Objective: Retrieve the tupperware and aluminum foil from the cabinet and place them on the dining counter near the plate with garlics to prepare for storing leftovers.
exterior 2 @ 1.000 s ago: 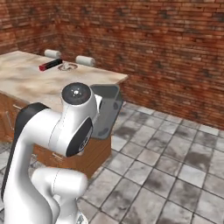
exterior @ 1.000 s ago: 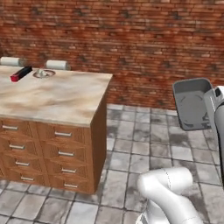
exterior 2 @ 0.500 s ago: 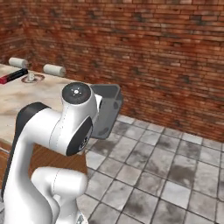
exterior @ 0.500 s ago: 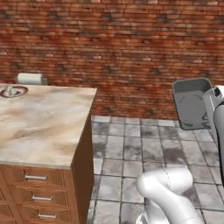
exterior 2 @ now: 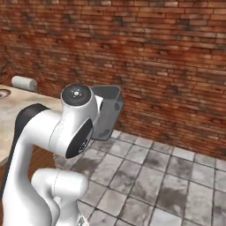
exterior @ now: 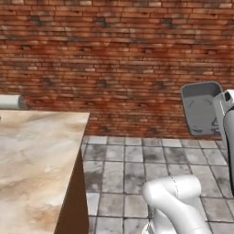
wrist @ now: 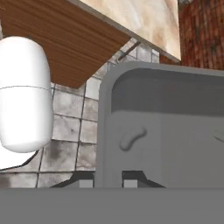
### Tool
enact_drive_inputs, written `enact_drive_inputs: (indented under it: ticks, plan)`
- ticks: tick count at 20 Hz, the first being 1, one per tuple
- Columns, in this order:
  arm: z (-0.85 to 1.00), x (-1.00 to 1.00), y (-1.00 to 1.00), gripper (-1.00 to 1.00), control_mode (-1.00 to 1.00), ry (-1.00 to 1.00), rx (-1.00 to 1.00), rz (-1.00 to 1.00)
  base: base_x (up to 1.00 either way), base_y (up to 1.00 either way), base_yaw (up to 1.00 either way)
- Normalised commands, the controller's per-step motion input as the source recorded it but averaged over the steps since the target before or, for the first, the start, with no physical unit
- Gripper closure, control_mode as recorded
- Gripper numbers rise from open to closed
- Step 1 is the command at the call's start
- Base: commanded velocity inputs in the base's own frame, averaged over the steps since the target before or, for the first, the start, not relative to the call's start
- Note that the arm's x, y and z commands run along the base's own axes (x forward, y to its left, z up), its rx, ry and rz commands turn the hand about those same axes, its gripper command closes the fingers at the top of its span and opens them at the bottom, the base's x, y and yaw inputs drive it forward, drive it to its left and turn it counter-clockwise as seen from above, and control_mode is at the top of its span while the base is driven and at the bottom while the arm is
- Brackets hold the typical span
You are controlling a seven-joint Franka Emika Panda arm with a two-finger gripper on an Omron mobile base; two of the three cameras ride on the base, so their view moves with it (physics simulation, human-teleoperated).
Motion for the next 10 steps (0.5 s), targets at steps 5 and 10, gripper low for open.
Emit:
enact_drive_inputs:
  ticks: [5, 10]
  plan:
    - [0.00, 0.00, 0.00, 1.00, 1.00, 0.00, 0.00, 0.00, 1.00, -0.20, 0.32]
    - [0.00, 0.00, 0.00, 1.00, 1.00, 0.00, 0.00, 0.00, 1.00, -0.18, 0.61]
